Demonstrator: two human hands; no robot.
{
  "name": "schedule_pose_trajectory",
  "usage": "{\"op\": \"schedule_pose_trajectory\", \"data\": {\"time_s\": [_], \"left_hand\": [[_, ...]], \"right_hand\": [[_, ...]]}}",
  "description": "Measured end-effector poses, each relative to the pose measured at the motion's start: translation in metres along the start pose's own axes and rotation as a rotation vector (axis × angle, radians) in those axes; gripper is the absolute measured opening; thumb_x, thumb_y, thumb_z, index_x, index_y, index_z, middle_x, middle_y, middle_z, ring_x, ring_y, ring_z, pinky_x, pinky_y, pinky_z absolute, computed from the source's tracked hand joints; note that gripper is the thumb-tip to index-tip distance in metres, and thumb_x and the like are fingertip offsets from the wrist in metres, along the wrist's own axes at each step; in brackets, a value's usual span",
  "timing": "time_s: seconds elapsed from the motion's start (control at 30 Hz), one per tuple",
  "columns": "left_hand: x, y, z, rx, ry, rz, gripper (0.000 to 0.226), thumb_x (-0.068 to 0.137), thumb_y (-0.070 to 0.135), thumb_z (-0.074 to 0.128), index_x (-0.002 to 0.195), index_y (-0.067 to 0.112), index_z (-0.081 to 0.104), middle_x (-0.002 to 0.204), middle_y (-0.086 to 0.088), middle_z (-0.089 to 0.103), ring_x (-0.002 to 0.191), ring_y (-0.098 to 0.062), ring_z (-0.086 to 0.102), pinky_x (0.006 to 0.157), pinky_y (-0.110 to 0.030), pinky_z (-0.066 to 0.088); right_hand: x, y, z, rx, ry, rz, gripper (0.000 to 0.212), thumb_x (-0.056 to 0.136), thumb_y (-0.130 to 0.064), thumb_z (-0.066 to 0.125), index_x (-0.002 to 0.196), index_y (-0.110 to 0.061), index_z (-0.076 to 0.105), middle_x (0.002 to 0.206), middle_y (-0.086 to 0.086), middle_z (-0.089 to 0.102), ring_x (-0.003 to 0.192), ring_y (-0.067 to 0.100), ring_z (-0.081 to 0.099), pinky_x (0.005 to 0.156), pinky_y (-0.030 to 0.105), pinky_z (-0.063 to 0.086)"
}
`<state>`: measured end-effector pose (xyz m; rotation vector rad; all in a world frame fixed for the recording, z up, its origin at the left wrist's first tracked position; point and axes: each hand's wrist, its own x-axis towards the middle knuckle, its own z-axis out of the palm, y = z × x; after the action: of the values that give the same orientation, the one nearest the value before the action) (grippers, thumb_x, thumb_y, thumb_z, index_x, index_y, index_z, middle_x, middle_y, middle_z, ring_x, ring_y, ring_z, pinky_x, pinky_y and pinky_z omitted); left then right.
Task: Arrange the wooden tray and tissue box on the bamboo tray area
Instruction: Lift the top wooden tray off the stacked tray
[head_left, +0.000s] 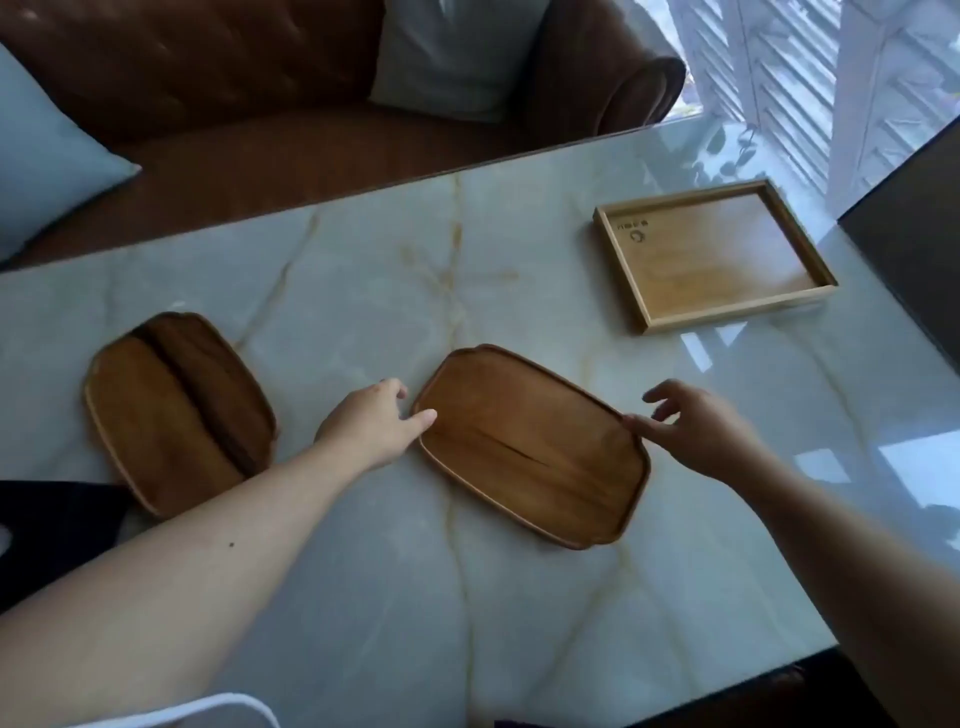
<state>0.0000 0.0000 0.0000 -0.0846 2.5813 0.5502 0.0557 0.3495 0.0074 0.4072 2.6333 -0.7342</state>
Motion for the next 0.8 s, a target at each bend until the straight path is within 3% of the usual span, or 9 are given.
{"op": "schedule_pose_trajectory", "data": {"time_s": [0.27,0.4,0.63,0.8], "left_hand": [[0.025,0.004,0.018,-0.039,-0.004,-0.075,0.033,0.079,0.047,0.067,0.087,0.015,0.060,0.089,-0.009,0.070,0.084,-0.031,0.066,0.079,-0.039,0.054],[0.032,0.000,0.023,-0.289,-0.031,-0.154,0.015,0.084,0.023,0.069,0.085,0.013,0.058,0.073,-0.013,0.071,0.059,-0.030,0.071,0.066,-0.043,0.062],[0.034,-0.036,-0.015,-0.472,0.099,-0.161,0.017,0.082,0.018,0.071,0.070,0.022,0.060,0.082,-0.010,0.069,0.077,-0.034,0.070,0.070,-0.050,0.061],[0.025,-0.082,-0.077,-0.496,0.234,-0.160,0.010,0.085,0.011,0.068,0.077,0.014,0.064,0.069,-0.002,0.061,0.065,-0.024,0.064,0.052,-0.037,0.059]], "right_hand": [[0.000,0.011,0.021,-0.079,-0.100,0.131,0.031,0.082,-0.047,0.071,0.090,-0.018,0.063,0.080,-0.001,0.069,0.068,0.018,0.065,0.062,0.034,0.053],[-0.002,0.010,0.029,-0.006,-0.103,0.162,0.022,0.087,-0.034,0.071,0.077,-0.015,0.064,0.070,0.007,0.072,0.063,0.024,0.069,0.067,0.043,0.060],[-0.014,-0.024,0.038,0.381,-0.204,0.192,0.022,0.086,-0.019,0.075,0.076,-0.001,0.067,0.062,0.015,0.071,0.055,0.026,0.069,0.063,0.043,0.062],[-0.012,-0.093,0.066,0.490,-0.266,0.105,0.022,0.085,-0.018,0.076,0.078,0.001,0.068,0.056,0.010,0.072,0.058,0.028,0.071,0.065,0.043,0.062]]}}
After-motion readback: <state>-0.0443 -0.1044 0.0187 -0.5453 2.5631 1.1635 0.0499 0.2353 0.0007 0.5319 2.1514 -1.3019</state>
